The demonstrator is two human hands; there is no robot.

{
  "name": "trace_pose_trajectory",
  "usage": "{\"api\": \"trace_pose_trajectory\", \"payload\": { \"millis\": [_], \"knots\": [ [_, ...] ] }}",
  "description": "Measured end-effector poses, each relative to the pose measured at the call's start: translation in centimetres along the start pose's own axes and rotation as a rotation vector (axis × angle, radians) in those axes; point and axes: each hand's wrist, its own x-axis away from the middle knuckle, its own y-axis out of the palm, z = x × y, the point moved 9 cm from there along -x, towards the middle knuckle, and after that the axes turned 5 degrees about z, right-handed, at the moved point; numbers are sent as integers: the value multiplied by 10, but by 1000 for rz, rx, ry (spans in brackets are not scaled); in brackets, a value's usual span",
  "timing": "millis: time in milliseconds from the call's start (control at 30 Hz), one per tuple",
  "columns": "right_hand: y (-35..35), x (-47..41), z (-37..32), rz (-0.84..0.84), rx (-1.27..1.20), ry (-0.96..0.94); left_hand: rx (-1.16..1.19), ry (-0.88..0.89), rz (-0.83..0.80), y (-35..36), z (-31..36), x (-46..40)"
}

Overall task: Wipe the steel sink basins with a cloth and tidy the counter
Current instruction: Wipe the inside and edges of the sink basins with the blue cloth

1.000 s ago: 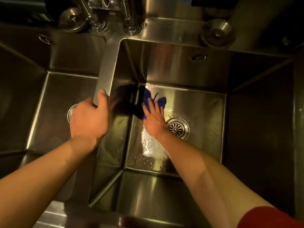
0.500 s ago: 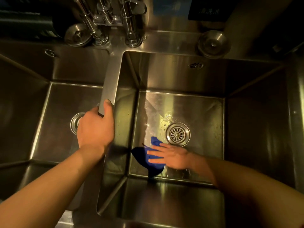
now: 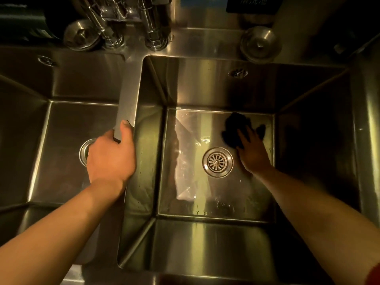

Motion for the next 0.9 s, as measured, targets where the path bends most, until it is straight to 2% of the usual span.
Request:
{"api": "trace_pose_trajectory", "payload": {
  "millis": [100,200,267,367,433,500,600,700,800,900],
  "knots": [
    [18,59,40,-76,90,132,-8,5,-8,0,2,1],
    [48,107,32,-237,164,50,-9,6,-19,0,3,2],
    [62,130,5,-309,111,-132,-10,8,-22,-1,3,1],
    [71,156,-52,-211,116,-543,-1,6,-27,-1,5,3],
    [87,169,-92,-257,115,-784,10,9,-16,-2,6,4],
    [105,165,-134,-348,65,-894,6,9,-9,-2,6,4],
    [125,138,-201,-392,79,-903,-7,1,-3,-2,5,3],
    [120,111,-245,-313,172,-921,-1,-2,-16,-2,6,3],
    [103,85,-232,-166,231,-873,-8,12,-14,-3,8,4],
    [81,40,-184,-91,158,-644,-1,11,-7,-4,8,5]
  ]
}}
